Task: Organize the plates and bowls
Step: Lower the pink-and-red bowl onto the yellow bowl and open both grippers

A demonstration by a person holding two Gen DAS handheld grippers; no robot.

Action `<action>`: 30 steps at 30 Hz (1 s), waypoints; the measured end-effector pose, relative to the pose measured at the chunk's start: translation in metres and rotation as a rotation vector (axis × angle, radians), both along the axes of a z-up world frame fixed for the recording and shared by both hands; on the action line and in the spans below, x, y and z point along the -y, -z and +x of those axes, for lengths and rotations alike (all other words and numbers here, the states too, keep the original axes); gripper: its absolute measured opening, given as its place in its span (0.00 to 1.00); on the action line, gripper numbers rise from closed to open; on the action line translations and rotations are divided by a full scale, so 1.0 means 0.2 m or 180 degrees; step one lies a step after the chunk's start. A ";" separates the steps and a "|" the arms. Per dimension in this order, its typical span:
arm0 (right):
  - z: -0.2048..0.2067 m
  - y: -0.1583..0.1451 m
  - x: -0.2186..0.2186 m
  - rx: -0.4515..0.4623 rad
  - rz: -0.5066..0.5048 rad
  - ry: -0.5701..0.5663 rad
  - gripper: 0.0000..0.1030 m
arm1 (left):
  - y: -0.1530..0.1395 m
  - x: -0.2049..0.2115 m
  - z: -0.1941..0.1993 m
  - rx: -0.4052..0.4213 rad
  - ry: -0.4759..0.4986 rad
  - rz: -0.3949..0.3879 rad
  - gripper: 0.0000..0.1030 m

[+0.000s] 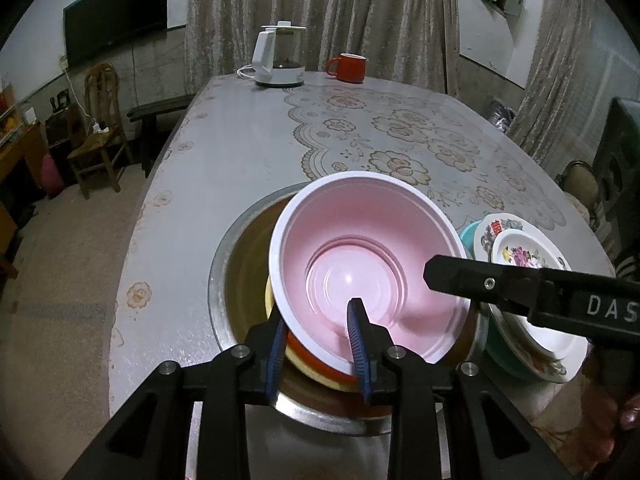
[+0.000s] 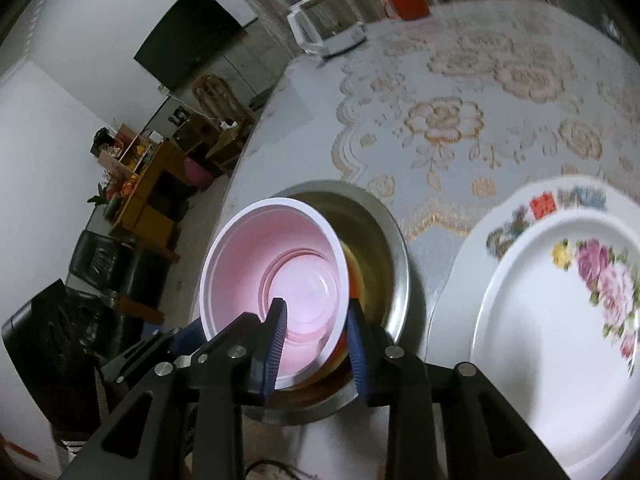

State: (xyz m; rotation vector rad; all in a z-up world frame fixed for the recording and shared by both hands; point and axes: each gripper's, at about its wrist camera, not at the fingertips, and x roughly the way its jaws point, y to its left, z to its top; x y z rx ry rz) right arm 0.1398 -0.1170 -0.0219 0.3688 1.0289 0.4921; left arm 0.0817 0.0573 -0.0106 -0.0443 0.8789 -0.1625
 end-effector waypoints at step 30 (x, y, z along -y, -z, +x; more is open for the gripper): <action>0.01 -0.03 0.13 0.0023 0.0224 0.0170 0.31 | -0.18 -0.29 -0.07 0.0258 -0.0498 -0.0736 0.94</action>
